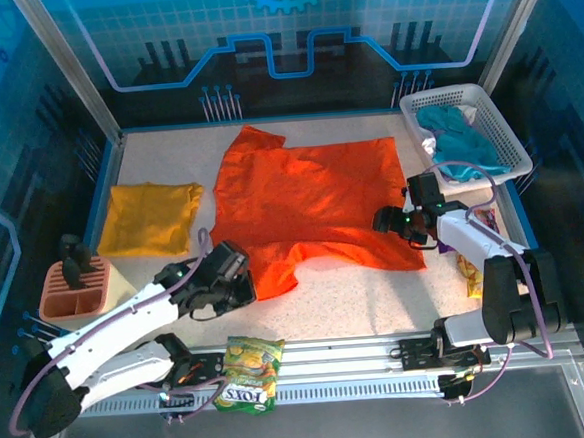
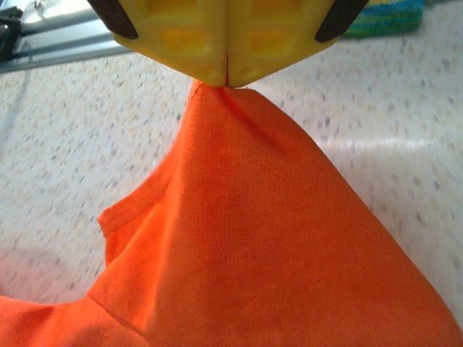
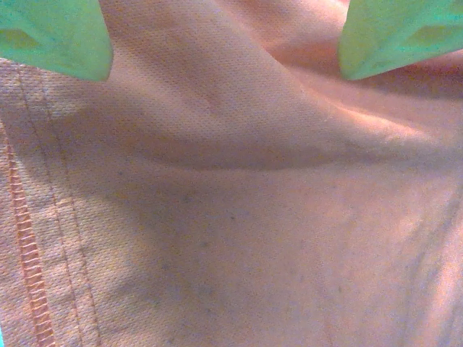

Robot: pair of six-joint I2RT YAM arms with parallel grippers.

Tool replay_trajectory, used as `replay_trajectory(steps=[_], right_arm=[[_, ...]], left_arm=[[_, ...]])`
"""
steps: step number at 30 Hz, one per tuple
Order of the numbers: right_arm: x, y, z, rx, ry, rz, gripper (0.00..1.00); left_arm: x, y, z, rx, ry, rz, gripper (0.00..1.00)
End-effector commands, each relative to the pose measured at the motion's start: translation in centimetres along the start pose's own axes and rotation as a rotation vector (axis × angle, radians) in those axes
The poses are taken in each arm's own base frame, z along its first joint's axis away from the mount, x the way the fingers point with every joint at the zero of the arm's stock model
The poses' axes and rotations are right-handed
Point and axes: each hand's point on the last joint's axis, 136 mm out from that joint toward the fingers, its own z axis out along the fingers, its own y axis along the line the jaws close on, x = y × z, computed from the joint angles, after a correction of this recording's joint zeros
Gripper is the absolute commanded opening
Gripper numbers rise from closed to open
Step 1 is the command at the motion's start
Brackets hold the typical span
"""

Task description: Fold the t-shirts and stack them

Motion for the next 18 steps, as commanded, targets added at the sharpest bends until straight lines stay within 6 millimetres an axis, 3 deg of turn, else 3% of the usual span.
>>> replay_trajectory(steps=[1, 2, 5, 7, 13, 18], right_arm=[[-0.6, -0.4, -0.1, 0.02, 0.003, 0.007, 0.82], [-0.7, -0.4, -0.2, 0.025, 0.006, 0.005, 0.82], [-0.6, -0.7, -0.2, 0.045, 0.013, -0.001, 0.82], [-0.6, -1.0, -0.3, 0.061, 0.02, -0.009, 0.82], [0.3, -1.3, -0.7, 0.084, 0.042, -0.014, 0.83], [2.3, -2.1, 0.8, 0.085, 0.117, 0.017, 0.83]], left_arm=[[2.7, 2.2, 0.5, -0.077, 0.068, -0.095, 0.0], [3.2, 3.0, 0.5, -0.113, 0.078, -0.096, 0.04], [3.2, 5.1, -0.3, -0.21, 0.07, -0.076, 0.48], [2.0, 4.8, -1.4, -0.235, 0.032, -0.039, 0.61], [-4.3, 1.9, -2.7, -0.158, -0.041, -0.012, 0.61], [-10.0, -0.2, 0.3, -0.081, -0.096, -0.016, 0.56]])
